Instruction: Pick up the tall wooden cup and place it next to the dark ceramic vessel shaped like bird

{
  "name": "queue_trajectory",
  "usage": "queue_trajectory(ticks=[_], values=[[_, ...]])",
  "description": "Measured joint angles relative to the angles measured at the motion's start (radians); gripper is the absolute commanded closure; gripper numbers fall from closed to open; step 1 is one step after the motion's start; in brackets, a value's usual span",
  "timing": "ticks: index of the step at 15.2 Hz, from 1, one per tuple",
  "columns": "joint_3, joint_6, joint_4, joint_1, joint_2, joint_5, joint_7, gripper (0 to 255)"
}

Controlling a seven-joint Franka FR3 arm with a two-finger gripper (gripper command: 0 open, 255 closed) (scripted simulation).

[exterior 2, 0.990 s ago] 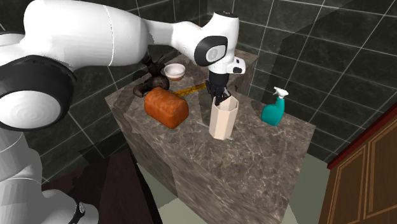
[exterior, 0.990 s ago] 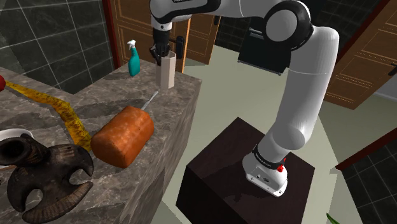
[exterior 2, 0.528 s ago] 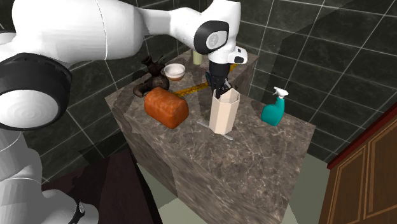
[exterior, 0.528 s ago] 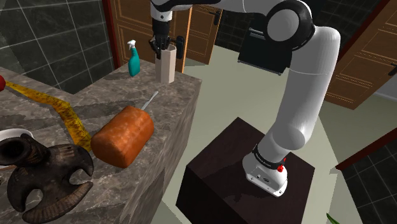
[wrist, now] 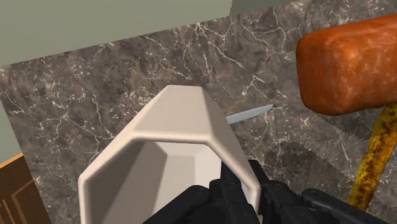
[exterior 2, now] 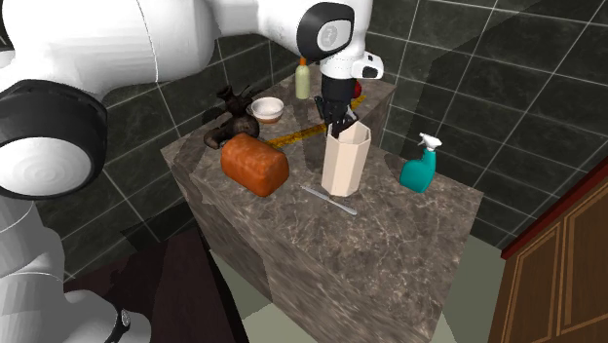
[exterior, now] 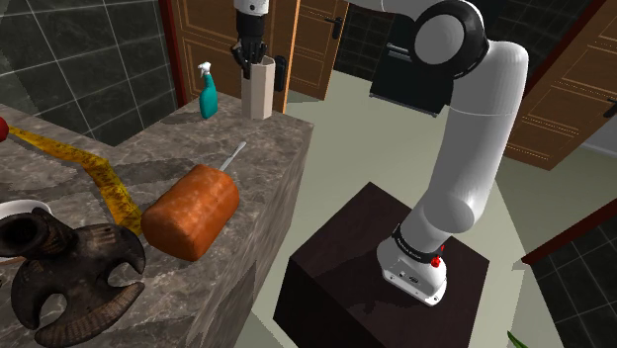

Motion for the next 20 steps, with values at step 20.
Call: queue_trajectory(ticks=[20], values=[[0.001, -0.345, 0.469, 0.022, 0.124, -0.014, 0.007, 255]])
